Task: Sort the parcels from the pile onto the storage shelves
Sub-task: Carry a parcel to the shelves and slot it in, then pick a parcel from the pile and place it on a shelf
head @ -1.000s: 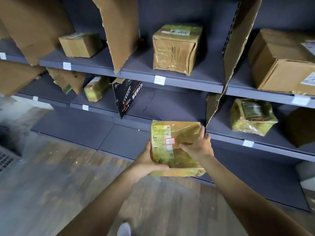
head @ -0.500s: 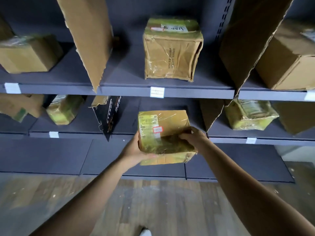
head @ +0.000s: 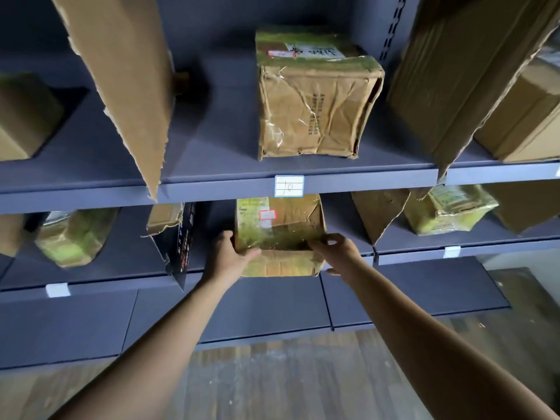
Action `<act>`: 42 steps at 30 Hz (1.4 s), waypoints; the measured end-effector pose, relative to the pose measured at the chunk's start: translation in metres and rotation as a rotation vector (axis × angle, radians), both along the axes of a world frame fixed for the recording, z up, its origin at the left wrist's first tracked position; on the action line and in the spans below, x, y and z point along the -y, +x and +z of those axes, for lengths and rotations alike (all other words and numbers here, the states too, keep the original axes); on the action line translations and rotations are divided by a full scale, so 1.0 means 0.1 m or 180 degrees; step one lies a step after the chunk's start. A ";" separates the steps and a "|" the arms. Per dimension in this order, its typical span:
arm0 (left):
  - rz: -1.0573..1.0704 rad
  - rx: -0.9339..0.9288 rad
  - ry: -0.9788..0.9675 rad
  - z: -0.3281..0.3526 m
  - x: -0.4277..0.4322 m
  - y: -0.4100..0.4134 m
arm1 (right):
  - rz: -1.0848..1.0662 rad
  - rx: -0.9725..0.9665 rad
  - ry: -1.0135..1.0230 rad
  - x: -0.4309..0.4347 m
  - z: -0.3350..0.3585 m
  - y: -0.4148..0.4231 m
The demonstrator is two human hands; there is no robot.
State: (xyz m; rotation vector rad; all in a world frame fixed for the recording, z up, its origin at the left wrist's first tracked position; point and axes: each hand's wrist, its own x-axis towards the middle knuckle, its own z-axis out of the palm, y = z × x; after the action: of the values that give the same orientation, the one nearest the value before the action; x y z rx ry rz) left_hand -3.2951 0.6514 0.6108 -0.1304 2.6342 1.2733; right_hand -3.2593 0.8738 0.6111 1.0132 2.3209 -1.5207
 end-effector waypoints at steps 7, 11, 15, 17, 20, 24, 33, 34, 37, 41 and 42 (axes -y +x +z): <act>0.0350 -0.0110 0.0007 0.01 -0.10 -0.18 | -0.0282 -0.0443 0.0261 0.00 -0.02 -0.19; 0.0182 -0.0079 0.0109 0.07 -0.18 -0.24 | -0.0237 -0.0692 0.0357 -0.02 0.03 -0.25; -0.0070 0.0213 0.0413 0.10 -0.23 -0.24 | -0.0021 -0.0740 0.0202 -0.04 0.04 -0.30; -0.0076 0.0258 0.0437 0.10 -0.25 -0.21 | 0.0068 -0.0651 0.0118 -0.05 0.04 -0.28; 0.0081 0.0136 0.0406 0.12 -0.34 -0.09 | 0.0087 -0.0525 -0.0080 -0.07 0.08 -0.13; -0.0170 0.0169 0.0148 0.19 -0.72 0.22 | -0.0032 -0.0611 -0.0547 -0.25 0.19 0.25; -0.1034 0.0476 0.0581 0.49 -2.34 1.51 | -0.0838 -0.1008 -0.1060 -1.27 0.64 1.83; -0.1127 0.0525 0.0663 0.54 -2.54 1.70 | -0.1011 -0.1060 -0.1066 -1.43 0.68 2.07; -0.1476 0.0592 0.0846 0.74 -3.16 2.29 | -0.1439 -0.1183 -0.0952 -1.95 0.80 2.80; -0.1958 0.0623 0.1065 1.02 -4.01 3.12 | -0.1948 -0.1338 -0.0758 -2.67 1.00 3.77; -0.2060 0.0664 0.1151 1.10 -4.22 3.36 | -0.2037 -0.1372 -0.0702 -2.83 1.06 4.02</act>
State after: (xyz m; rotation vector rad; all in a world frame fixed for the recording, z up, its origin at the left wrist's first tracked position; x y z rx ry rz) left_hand -2.9596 1.0730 0.7208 0.5640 1.9731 1.3585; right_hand -2.8577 1.1570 0.7171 1.5943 2.0934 -2.3766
